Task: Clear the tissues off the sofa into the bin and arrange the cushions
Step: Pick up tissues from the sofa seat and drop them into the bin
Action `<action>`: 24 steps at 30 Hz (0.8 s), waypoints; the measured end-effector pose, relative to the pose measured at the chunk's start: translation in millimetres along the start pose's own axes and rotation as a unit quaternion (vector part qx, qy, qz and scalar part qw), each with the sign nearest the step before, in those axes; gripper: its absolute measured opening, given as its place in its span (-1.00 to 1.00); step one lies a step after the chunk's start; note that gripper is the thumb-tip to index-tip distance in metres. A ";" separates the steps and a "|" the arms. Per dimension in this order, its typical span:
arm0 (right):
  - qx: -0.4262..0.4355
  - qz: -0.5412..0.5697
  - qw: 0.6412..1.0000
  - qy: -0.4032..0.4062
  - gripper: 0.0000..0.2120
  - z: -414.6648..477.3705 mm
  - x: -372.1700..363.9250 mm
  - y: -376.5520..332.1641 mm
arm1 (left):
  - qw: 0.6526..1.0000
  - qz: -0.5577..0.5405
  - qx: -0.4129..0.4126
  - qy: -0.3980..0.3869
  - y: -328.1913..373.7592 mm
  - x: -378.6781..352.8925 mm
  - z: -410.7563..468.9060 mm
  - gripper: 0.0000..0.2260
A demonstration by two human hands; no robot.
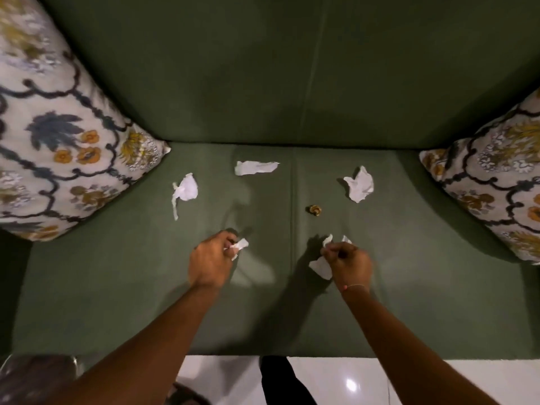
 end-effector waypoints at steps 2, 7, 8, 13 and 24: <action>0.010 0.023 1.000 -0.011 -0.81 -29.9 -32.8 -15.3 | 0.998 -0.055 0.034 -0.002 -29.6 13.9 -5.5 -0.83; 0.001 -0.004 0.996 -0.090 -0.66 -114.8 -138.4 -52.5 | 0.978 -0.156 0.136 0.024 -159.3 68.7 -23.7 -0.89; -0.004 -0.009 0.994 -0.108 -0.75 -133.1 -161.8 -59.9 | 0.972 -0.168 0.163 0.028 -192.2 81.7 -28.2 -0.90; 0.004 -0.052 0.977 -0.205 -0.88 -229.7 -284.4 -97.9 | 0.945 -0.164 0.275 0.071 -355.6 141.2 -62.0 -0.84; 0.031 -0.112 0.937 -0.330 -0.84 -363.2 -529.5 -127.5 | 0.863 -0.231 0.442 0.082 -595.0 140.2 -68.3 -0.81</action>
Point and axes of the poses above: each hand's wrist, its own z-axis towards the middle knuckle, its own x-axis out of the back of the hand, y = z × x, the point moved 6 cm from there along z, towards the middle knuckle, and after that the axes turned 14 degrees about x, right-handed, at the moved point
